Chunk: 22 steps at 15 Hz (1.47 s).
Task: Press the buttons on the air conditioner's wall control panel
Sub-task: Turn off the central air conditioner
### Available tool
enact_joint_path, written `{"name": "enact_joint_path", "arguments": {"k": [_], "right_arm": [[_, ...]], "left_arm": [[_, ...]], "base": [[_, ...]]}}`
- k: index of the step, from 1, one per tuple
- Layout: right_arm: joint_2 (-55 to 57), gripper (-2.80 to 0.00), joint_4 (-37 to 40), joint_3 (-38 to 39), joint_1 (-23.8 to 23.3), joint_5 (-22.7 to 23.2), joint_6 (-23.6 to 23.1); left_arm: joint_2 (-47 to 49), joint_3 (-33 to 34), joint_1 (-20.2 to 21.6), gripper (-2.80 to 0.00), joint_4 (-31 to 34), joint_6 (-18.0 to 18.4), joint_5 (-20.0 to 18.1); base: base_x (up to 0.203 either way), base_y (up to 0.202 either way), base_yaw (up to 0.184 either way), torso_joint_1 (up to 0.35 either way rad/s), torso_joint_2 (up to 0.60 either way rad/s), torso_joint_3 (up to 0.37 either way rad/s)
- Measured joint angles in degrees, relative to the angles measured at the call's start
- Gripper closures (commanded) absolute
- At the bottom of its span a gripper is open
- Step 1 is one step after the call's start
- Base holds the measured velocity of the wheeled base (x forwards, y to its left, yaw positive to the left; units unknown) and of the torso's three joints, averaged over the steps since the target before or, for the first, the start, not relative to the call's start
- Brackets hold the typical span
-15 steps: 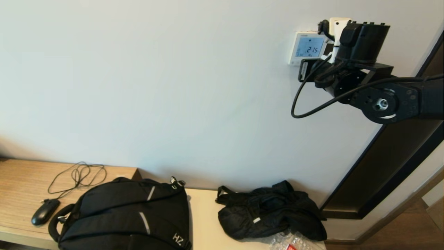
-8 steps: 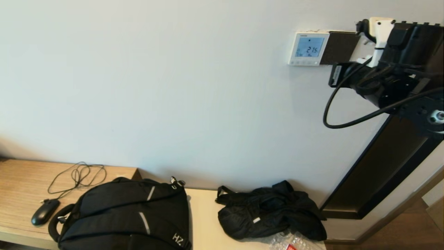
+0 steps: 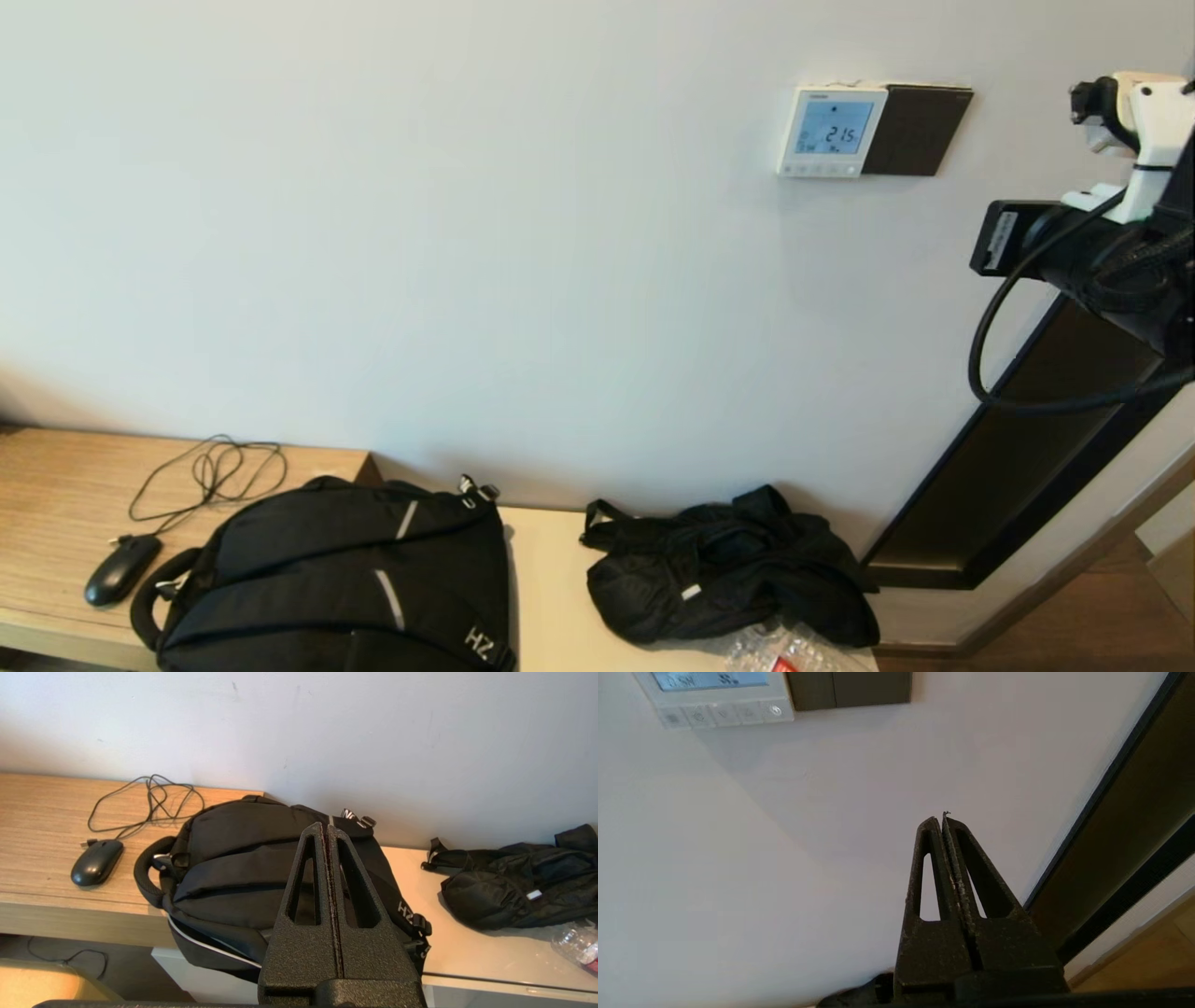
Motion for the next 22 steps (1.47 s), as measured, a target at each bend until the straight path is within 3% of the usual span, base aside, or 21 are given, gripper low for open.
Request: {"name": "enact_joint_path", "arguments": {"k": [6,10,19,22], "right_arm": [[-9.2,0.0,1.3,10.6,-6.7,10.8,0.7],[-18.6,0.0,7.5,18.6,-9.6,18.9,1.7],[-46.6,0.0,16.8,44.9,-10.0,24.4,2.7],[-56.3,0.0,21.7,50.2,-10.1,25.3,2.6]], "left_arm": [[0.0,0.0,0.0,0.0,0.0,0.0,0.0],[0.0,0.0,0.0,0.0,0.0,0.0,0.0],[0.0,0.0,0.0,0.0,0.0,0.0,0.0],[0.0,0.0,0.0,0.0,0.0,0.0,0.0]], "base": [[0.0,0.0,0.0,0.0,0.0,0.0],[0.0,0.0,0.0,0.0,0.0,0.0],[0.0,0.0,0.0,0.0,0.0,0.0],[0.0,0.0,0.0,0.0,0.0,0.0]]}}
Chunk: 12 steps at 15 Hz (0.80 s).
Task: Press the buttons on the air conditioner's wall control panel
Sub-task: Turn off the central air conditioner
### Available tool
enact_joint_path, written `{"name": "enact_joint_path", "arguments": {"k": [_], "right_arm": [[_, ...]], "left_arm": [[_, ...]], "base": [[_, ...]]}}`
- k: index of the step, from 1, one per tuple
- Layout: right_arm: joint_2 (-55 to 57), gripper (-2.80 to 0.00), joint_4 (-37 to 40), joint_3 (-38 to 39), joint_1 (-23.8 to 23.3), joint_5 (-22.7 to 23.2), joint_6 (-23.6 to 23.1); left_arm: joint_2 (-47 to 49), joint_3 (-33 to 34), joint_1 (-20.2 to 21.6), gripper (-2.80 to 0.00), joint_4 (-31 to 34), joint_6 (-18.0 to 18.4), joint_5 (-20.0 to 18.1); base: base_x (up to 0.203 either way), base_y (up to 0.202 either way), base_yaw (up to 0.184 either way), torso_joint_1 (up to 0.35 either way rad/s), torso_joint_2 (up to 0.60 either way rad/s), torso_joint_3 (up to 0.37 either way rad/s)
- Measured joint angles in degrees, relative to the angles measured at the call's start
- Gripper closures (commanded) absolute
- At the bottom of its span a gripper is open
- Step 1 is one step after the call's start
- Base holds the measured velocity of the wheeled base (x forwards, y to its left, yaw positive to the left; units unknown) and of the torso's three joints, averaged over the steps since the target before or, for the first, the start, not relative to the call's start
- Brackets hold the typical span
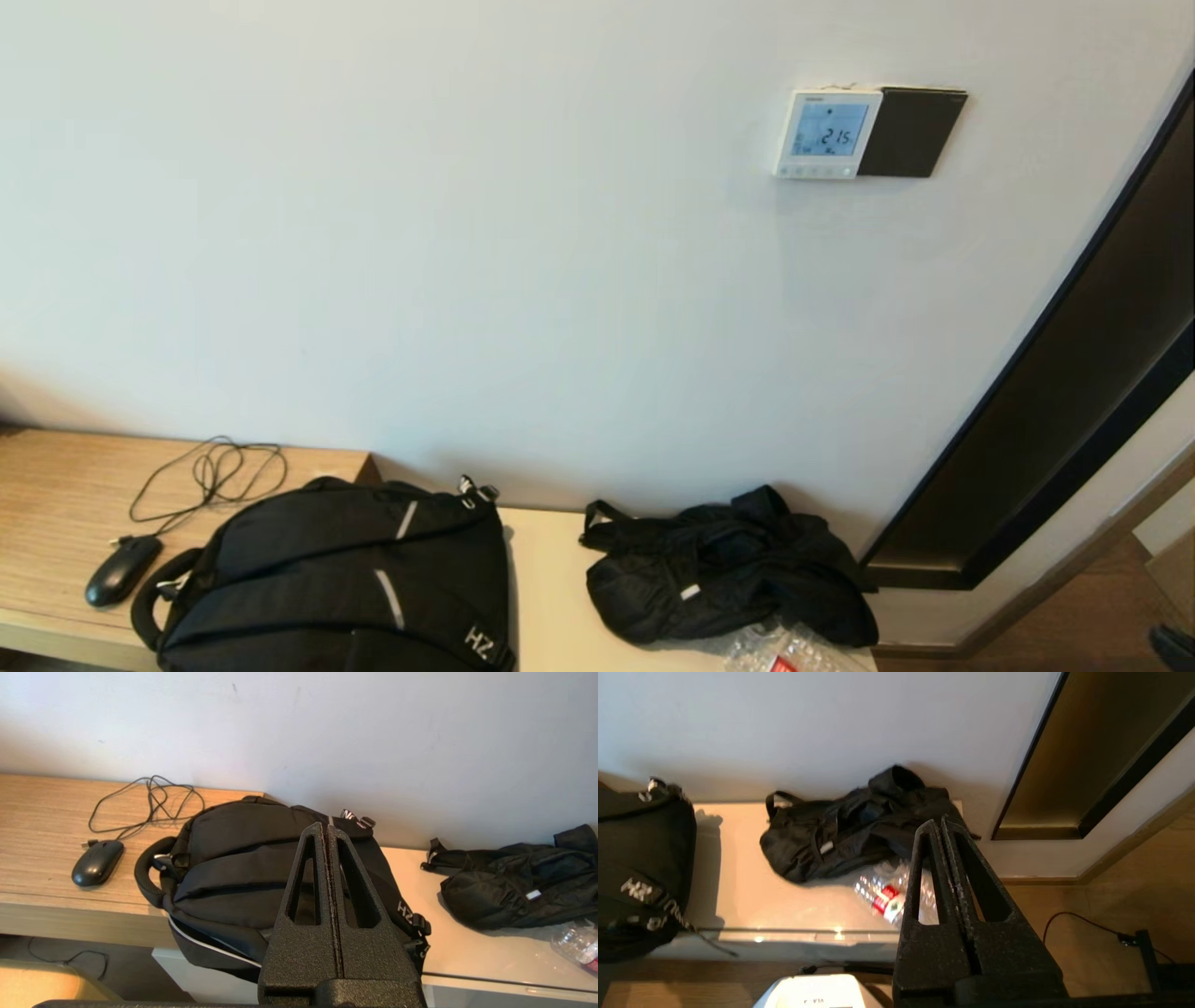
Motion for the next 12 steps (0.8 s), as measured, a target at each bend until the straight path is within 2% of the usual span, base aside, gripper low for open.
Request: {"name": "enact_joint_path", "arguments": {"k": [5,12], "right_arm": [[-13.5,0.0,5.7,6.6,0.1,1.0,-1.2],[-26.2,0.0,5.7,8.1,0.0,1.2,-1.4]], "left_arm": [[0.0,0.0,0.0,0.0,0.0,0.0,0.0],[0.0,0.0,0.0,0.0,0.0,0.0,0.0]], "base": [[0.0,0.0,0.0,0.0,0.0,0.0],[0.0,0.0,0.0,0.0,0.0,0.0]]}}
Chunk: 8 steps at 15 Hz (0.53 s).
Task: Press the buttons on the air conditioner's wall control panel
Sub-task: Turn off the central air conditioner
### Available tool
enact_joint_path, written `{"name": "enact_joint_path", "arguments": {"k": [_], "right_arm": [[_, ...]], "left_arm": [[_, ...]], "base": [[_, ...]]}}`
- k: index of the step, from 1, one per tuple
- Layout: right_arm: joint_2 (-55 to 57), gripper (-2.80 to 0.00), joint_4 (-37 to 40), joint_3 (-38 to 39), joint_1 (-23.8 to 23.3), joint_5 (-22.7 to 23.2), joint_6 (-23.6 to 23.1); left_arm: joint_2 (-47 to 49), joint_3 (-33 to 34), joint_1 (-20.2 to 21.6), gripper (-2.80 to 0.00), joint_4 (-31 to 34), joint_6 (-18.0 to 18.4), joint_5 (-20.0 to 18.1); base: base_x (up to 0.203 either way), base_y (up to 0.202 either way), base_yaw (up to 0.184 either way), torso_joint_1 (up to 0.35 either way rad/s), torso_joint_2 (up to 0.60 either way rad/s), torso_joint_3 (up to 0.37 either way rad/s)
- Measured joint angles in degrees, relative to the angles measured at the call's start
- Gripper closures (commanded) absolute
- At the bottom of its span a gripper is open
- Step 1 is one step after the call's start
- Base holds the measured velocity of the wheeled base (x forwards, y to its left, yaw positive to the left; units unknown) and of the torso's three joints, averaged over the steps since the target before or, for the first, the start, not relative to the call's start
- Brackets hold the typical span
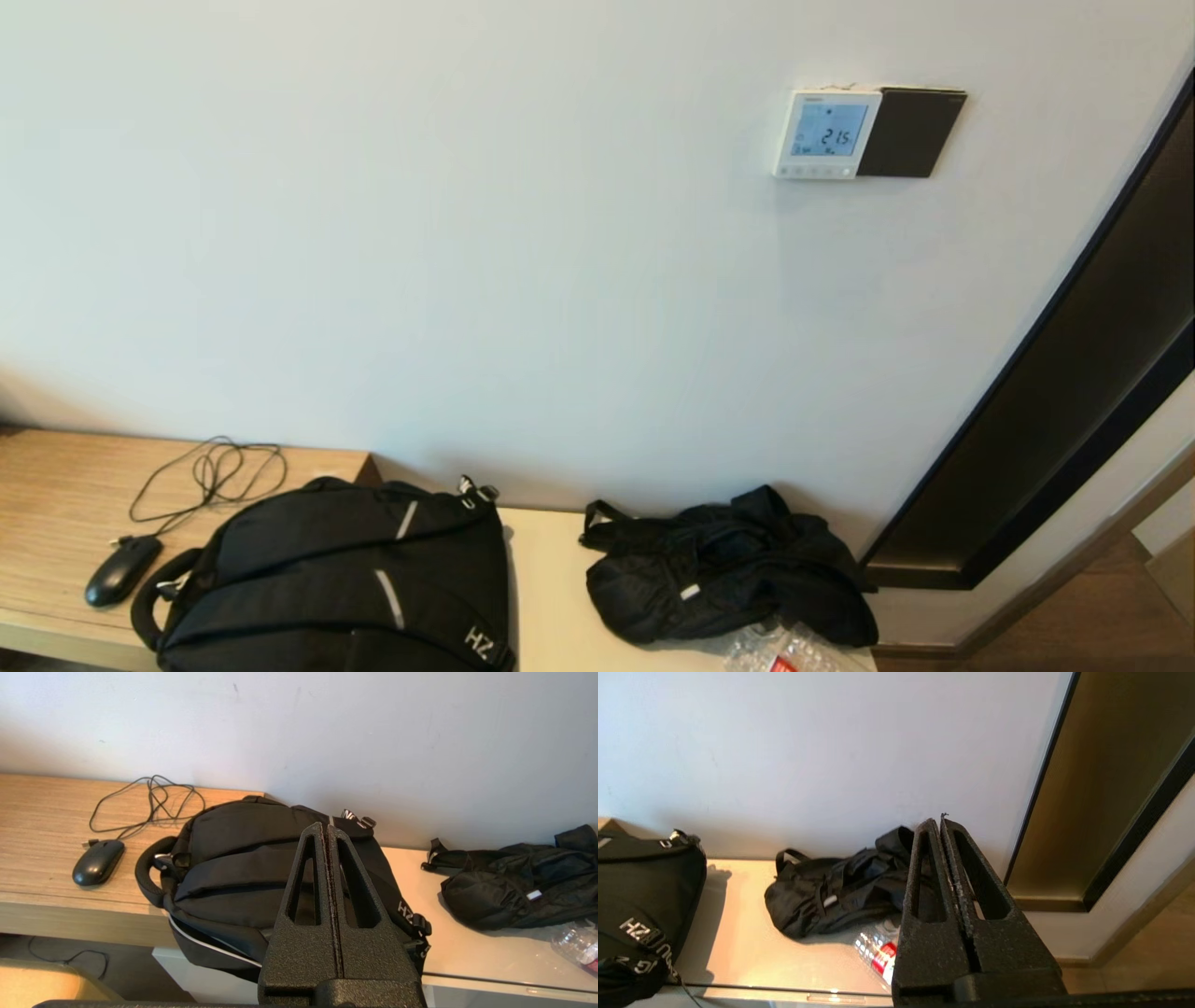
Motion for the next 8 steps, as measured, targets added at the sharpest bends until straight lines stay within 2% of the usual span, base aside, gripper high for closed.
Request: {"name": "enact_joint_path", "arguments": {"k": [8], "right_arm": [[-1.8,0.0,2.1,0.2,0.1,-0.8,-0.3]], "left_arm": [[0.0,0.0,0.0,0.0,0.0,0.0,0.0]], "base": [[0.0,0.0,0.0,0.0,0.0,0.0]]}}
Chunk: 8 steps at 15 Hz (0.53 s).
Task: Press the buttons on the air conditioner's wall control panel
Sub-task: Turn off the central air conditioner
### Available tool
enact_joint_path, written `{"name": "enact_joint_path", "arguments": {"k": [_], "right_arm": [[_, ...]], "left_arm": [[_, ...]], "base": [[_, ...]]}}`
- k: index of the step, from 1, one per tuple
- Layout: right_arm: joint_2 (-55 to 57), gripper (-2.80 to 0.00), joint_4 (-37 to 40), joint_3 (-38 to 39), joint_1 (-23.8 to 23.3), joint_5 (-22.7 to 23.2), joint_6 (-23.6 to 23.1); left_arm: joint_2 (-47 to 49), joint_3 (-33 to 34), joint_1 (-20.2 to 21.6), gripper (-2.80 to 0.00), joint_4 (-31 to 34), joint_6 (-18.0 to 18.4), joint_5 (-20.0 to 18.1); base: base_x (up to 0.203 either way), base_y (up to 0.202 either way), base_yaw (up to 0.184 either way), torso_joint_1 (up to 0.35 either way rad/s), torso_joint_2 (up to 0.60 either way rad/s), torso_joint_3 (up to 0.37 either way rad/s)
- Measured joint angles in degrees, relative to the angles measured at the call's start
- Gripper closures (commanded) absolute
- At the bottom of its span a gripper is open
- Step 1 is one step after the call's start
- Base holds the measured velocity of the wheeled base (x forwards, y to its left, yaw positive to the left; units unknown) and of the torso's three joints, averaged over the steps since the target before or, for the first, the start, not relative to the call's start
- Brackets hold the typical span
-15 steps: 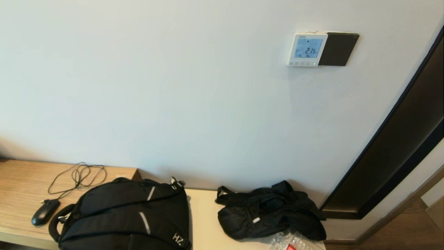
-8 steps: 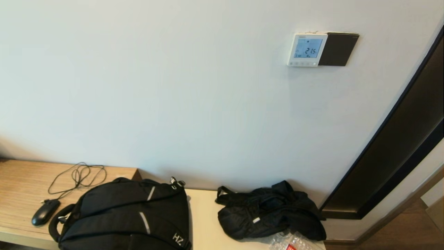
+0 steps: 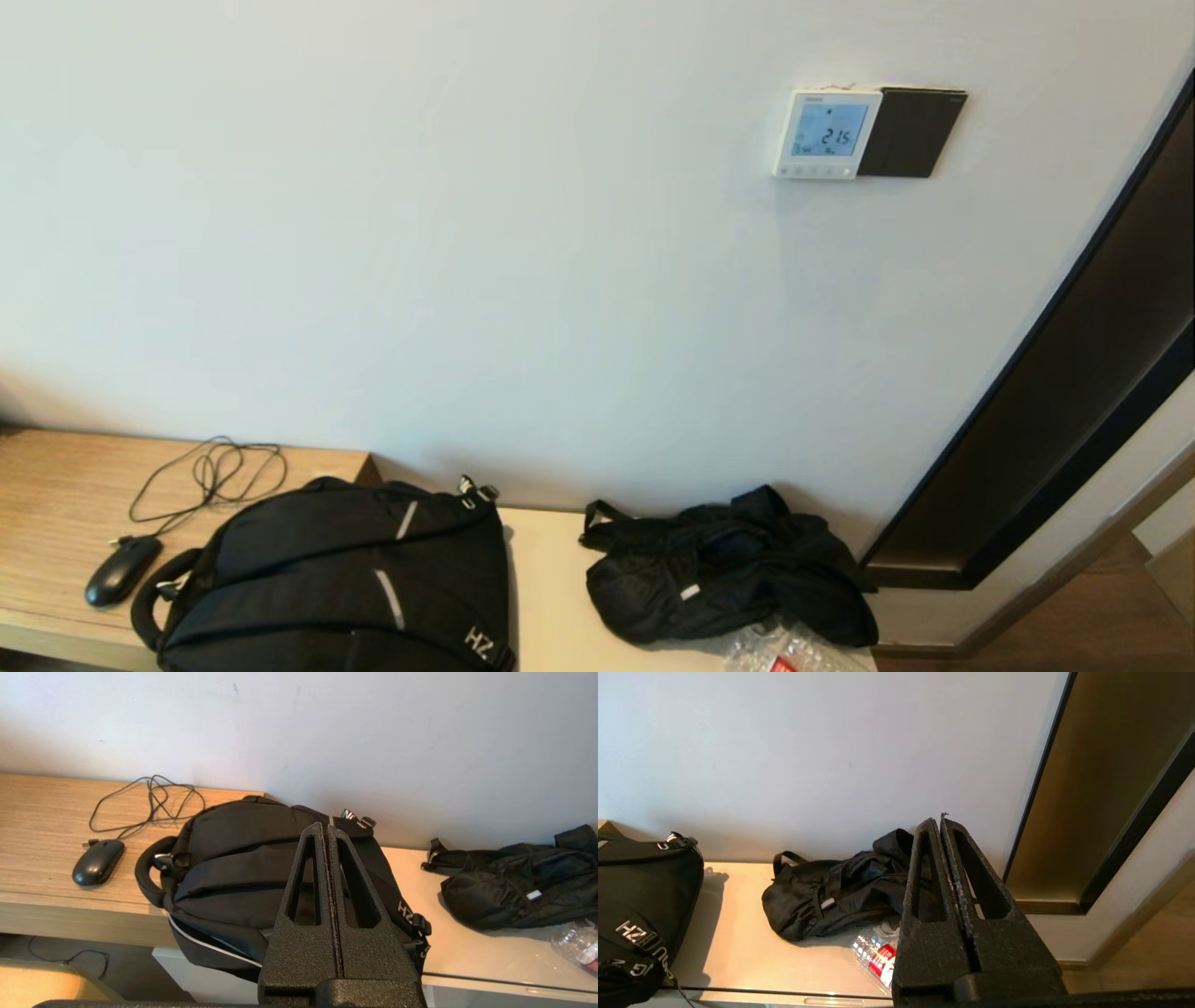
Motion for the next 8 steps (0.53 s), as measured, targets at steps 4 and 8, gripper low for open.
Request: {"name": "enact_joint_path", "arguments": {"k": [4,8], "right_arm": [[0.0,0.0,0.0,0.0,0.1,-0.2,-0.2],[0.0,0.0,0.3,-0.1,0.1,-0.2,0.3]], "left_arm": [[0.0,0.0,0.0,0.0,0.0,0.0,0.0],[0.0,0.0,0.0,0.0,0.0,0.0,0.0]], "base": [[0.0,0.0,0.0,0.0,0.0,0.0],[0.0,0.0,0.0,0.0,0.0,0.0]]}}
